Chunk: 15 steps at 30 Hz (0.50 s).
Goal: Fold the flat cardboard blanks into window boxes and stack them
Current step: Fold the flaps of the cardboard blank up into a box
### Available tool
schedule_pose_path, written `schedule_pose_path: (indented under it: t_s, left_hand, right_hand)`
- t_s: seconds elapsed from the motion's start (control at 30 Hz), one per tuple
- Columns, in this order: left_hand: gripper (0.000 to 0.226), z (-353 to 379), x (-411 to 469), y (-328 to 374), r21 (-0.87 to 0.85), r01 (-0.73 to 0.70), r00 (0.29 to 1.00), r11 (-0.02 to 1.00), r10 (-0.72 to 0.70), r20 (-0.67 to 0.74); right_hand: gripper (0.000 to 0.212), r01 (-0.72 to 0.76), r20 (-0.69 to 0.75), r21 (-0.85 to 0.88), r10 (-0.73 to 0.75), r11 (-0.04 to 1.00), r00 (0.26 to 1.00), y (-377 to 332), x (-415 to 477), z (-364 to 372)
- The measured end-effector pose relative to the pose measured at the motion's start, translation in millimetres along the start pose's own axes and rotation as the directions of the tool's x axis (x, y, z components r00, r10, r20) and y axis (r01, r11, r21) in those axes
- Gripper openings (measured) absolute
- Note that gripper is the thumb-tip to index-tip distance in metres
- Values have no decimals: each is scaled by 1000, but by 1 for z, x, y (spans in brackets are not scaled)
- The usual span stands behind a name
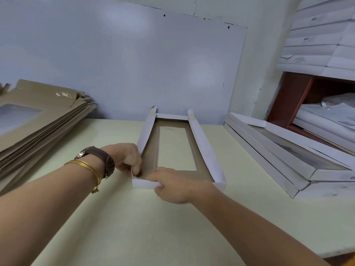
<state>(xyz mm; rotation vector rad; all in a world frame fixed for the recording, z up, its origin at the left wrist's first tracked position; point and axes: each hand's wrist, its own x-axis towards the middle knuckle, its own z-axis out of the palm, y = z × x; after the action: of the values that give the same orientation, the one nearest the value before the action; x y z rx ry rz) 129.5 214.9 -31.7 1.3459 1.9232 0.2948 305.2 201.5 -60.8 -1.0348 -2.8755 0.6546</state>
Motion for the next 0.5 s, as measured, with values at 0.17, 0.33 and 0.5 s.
schedule_pose_path:
  t_s: [0.17, 0.33, 0.5]
  left_hand:
    - [22, -1, -3, 0, -34, 8, 999, 999, -7, 40]
    - [19, 0, -4, -1, -28, 0, 999, 1000, 1, 38]
    - [22, 6, -7, 4, 33, -19, 999, 999, 18, 42]
  right_hand:
    - [47, 7, 12, 16, -7, 1000, 1000, -2, -1, -2]
    - [48, -10, 50, 10, 10, 1000, 999, -5, 1, -6]
    - [50, -16, 62, -5, 16, 1000, 998, -4, -1, -3]
